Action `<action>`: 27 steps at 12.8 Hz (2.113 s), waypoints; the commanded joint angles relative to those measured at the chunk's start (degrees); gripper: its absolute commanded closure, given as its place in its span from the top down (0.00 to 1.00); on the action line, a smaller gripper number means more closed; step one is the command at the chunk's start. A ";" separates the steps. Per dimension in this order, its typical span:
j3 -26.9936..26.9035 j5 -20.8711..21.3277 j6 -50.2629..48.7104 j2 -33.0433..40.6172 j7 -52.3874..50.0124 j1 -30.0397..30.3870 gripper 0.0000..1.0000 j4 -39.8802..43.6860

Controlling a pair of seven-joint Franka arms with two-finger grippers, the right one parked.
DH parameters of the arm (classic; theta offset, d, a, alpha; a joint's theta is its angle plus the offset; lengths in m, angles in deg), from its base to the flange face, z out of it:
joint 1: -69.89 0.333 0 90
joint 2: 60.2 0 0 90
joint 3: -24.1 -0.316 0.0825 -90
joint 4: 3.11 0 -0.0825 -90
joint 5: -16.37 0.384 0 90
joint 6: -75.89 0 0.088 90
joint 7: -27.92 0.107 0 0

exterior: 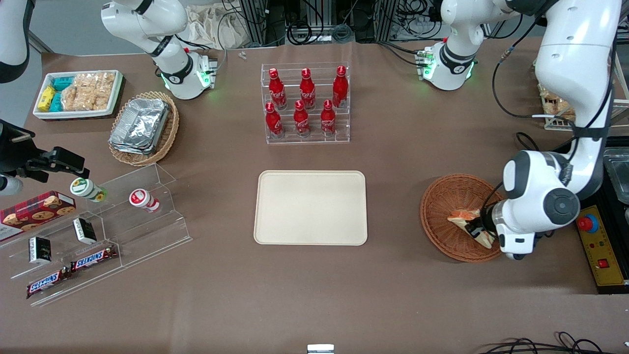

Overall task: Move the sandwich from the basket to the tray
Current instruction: 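Lower the open left gripper and close it on the sandwich, then lift the sandwich and carry it toward the white tray, then lower the sandwich onto the tray and open the left gripper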

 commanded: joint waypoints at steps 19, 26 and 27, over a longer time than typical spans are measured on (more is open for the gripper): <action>11.67 2.39 0.34 -6.25 0.61 -21.75 0.00 7.00; 11.66 7.11 3.34 -8.10 0.70 -25.27 0.00 3.39; 11.66 8.18 3.43 -8.36 0.61 -25.54 0.00 3.39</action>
